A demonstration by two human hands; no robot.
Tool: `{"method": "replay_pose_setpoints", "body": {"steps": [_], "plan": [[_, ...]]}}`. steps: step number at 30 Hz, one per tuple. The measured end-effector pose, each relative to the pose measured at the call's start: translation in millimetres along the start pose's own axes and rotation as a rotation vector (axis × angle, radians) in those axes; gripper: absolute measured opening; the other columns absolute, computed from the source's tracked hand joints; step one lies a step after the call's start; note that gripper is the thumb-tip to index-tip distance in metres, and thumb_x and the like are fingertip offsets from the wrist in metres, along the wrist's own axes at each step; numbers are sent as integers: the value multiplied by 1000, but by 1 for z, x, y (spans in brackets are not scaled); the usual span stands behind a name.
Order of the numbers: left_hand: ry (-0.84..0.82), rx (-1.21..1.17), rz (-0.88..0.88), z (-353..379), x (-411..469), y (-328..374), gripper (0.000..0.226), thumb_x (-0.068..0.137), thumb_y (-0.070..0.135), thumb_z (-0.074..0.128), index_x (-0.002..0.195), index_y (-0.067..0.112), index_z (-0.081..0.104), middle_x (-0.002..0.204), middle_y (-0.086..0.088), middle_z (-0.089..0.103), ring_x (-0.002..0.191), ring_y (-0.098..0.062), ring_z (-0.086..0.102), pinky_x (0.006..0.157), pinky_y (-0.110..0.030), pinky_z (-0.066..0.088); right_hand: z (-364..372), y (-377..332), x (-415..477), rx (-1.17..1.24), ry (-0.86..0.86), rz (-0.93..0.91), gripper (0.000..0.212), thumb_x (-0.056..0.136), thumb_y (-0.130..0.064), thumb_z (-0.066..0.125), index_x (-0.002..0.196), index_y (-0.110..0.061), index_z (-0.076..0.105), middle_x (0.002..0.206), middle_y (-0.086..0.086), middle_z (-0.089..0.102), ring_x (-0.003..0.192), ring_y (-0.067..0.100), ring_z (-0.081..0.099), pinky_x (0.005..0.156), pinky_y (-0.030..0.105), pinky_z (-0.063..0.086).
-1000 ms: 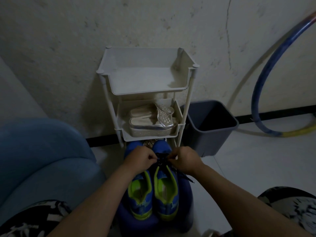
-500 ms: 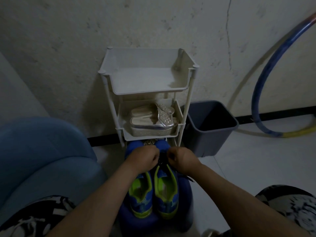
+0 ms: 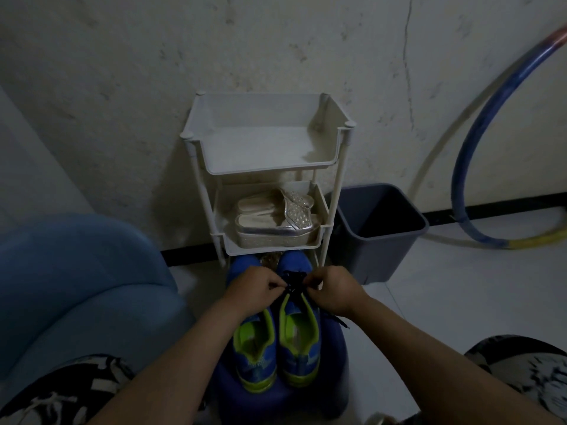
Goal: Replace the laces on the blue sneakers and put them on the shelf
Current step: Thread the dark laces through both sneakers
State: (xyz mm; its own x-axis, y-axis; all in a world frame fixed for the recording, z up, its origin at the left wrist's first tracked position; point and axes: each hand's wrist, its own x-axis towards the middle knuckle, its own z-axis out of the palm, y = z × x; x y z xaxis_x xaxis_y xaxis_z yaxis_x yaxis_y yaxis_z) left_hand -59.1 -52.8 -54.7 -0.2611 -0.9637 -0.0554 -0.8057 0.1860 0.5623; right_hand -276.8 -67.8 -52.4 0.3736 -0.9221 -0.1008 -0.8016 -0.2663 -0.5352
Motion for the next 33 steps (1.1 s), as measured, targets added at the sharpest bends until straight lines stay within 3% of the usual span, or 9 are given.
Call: {"method": "replay_pose_setpoints", "body": {"steps": [5,11,14,19,23,26,29,33], "plan": [[4,37,-1,0,0,5,16,90,27,67,102,24,77,104,9,72,90,-4,64,82,-27,54,-2,-2,2,-32,-12,-91,21,89,-24,63,104,-24,78,107,-8,74,98,10,67,90,27,51],[-5,91,27,0,4,11,11,91,25,63,96,23,73,97,7,70,84,-8,62,73,-27,52,-2,-5,2,-139,-6,-170,19,92,-25,61,101,-21,77,99,-1,73,88,18,66,77,31,52],[-11,168,24,2,4,12,7,91,27,57,88,23,62,91,3,62,81,-17,60,69,-36,51,4,-7,2,-90,22,-102,18,91,-26,61,91,-12,72,88,9,70,80,25,65,71,34,51],[20,83,-125,5,6,6,10,92,21,55,88,12,54,88,-9,62,80,-26,60,72,-42,49,3,-1,2,49,64,71,12,94,-24,60,92,-13,65,87,4,63,78,16,58,68,25,42],[95,7,-89,5,4,8,12,93,26,61,91,17,52,79,2,59,74,-16,58,66,-35,47,0,-1,0,19,86,57,16,93,-26,59,102,-13,65,97,6,68,89,20,64,74,28,50],[60,9,-48,0,0,8,4,90,26,63,92,26,66,84,12,63,79,-8,61,71,-31,53,-6,-2,-3,-25,54,4,17,88,-32,61,99,-22,69,97,-1,71,91,17,66,80,33,54],[-41,3,-26,-2,-3,9,19,89,25,64,105,28,75,96,11,70,81,0,62,76,-24,54,-8,-8,-7,-9,-40,-65,22,88,-25,63,106,-22,75,106,-5,72,99,11,65,86,19,48],[-36,84,37,-6,-4,12,16,90,28,66,102,24,77,102,9,72,86,-3,63,80,-28,55,-9,-10,-4,-26,-36,-103,20,89,-22,65,104,-20,78,107,-6,73,96,6,65,82,12,40]]}}
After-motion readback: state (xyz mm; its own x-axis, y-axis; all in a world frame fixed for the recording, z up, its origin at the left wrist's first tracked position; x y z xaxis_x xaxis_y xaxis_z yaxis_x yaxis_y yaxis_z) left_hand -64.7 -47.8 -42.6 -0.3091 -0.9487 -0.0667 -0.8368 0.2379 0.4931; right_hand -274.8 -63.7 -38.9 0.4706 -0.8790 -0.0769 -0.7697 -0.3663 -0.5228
